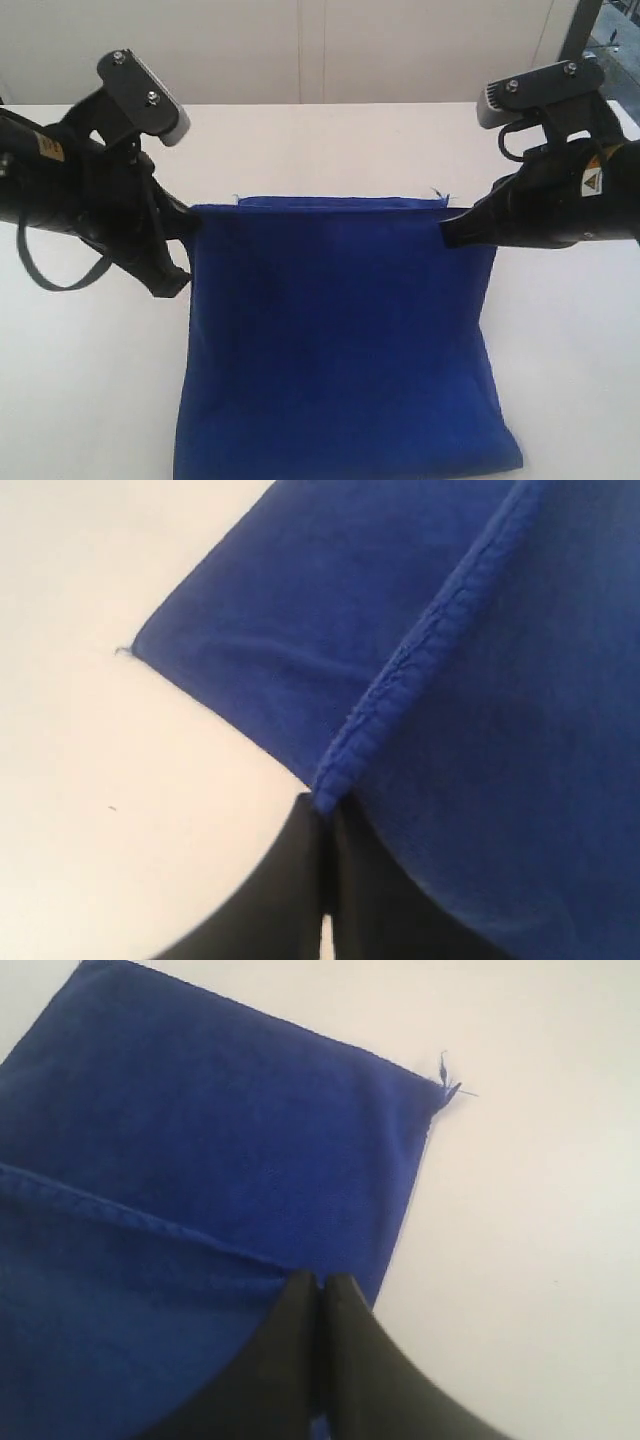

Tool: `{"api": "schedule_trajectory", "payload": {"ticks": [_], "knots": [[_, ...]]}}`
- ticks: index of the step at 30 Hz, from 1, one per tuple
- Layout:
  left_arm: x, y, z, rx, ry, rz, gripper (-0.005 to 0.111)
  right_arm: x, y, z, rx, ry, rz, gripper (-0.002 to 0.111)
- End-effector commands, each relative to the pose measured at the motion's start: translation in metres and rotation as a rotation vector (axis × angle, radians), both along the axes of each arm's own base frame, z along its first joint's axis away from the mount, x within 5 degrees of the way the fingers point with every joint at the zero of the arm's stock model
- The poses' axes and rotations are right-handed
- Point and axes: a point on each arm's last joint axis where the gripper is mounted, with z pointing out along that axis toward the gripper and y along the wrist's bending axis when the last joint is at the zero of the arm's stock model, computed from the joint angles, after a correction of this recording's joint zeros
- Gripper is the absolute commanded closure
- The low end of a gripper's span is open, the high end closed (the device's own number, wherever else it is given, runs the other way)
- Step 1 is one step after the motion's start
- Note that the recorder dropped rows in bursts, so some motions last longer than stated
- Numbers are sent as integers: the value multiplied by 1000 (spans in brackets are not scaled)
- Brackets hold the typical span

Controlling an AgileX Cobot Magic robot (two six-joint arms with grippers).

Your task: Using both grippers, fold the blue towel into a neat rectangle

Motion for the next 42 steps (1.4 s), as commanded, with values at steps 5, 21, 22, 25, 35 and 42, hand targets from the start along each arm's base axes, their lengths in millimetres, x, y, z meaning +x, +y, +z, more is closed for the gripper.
{"api": "schedule_trajectory", "payload": {"ticks": [5, 21, 22, 25, 35, 42], "knots": [[33, -16, -38, 51, -2, 6, 107, 34, -11, -33, -9, -4, -49, 108], [78, -40, -80, 96, -57, -7, 107, 87, -14, -73, -14, 19, -70, 108], [79, -41, -79, 96, -67, -11, 107, 88, -14, -71, -15, 14, -68, 108], [80, -43, -66, 93, -73, -24, 107, 90, -15, -59, -20, -3, -69, 108], [113, -23, -50, 65, -84, 78, 107, 113, -14, -43, -19, -78, -63, 108], [134, -23, -92, 112, -99, 85, 107, 140, -21, -90, -21, -23, -84, 108]]}}
